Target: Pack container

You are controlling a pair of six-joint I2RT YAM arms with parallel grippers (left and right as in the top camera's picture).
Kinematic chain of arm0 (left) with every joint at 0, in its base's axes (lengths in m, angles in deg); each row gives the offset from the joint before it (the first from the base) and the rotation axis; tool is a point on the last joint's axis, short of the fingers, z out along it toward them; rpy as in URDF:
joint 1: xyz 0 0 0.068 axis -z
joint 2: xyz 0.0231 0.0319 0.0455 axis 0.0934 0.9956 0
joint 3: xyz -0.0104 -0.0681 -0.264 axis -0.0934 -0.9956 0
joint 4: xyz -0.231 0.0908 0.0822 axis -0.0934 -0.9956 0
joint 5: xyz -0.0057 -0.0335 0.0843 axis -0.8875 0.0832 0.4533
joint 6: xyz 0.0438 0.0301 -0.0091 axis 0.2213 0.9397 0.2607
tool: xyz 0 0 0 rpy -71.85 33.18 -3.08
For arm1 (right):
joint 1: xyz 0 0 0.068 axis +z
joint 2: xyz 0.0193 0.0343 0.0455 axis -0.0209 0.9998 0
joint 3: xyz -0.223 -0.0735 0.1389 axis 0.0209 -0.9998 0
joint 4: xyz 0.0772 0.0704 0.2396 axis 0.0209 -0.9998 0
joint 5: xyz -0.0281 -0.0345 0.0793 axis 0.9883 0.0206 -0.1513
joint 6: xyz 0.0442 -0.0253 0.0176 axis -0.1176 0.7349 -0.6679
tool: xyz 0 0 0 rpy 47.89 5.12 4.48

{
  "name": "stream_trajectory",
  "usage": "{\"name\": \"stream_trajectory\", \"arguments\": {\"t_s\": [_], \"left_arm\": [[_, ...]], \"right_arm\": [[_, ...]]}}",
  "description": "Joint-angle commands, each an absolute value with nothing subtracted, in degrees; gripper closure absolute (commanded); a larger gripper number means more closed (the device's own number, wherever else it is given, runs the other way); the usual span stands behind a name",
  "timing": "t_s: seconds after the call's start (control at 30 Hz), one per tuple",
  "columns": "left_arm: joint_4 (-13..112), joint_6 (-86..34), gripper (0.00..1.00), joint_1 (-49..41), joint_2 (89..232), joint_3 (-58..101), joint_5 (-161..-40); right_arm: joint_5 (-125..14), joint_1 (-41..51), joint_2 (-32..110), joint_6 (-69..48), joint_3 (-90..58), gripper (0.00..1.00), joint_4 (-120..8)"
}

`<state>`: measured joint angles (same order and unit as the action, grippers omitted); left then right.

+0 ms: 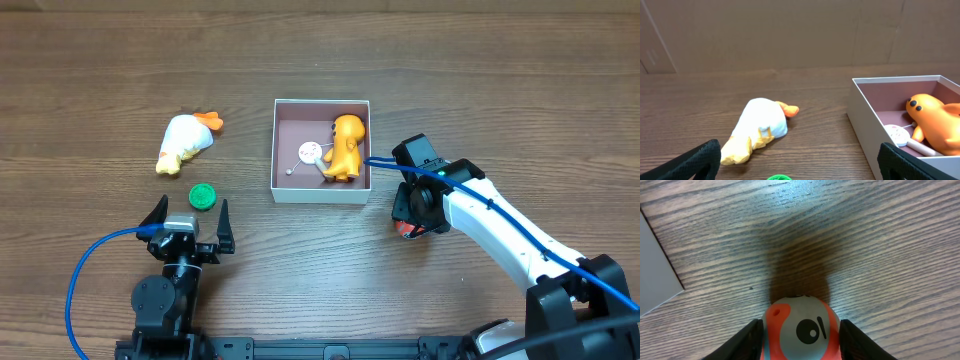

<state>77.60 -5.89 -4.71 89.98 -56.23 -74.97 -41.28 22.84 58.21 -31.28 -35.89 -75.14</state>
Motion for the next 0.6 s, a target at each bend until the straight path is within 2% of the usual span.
{"name": "stream_trajectory", "arguments": {"t_s": [0.0, 0.13, 0.3, 0.57], "left_arm": [[77.76, -4.77, 0.0, -5.13, 89.39, -56.71, -75.8], [77.78, -4.77, 0.0, -5.13, 89.39, -56.71, -75.8], [77.78, -4.77, 0.0, -5.13, 89.39, -56.71, -75.8], [77.78, -4.77, 0.0, -5.13, 89.39, -56.71, -75.8]], "right_arm": [[-41.15, 22.66, 57.67, -31.43, -36.17, 0.48, -75.56], [-41.15, 22.66, 57.67, -31.45, -36.24, 0.46, -76.1], [-41.15, 22.66, 57.67, -31.45, -38.18, 0.68, -75.14], [-41.13, 22.66, 57.67, -32.42, -40.02, 0.96, -74.48]]}}
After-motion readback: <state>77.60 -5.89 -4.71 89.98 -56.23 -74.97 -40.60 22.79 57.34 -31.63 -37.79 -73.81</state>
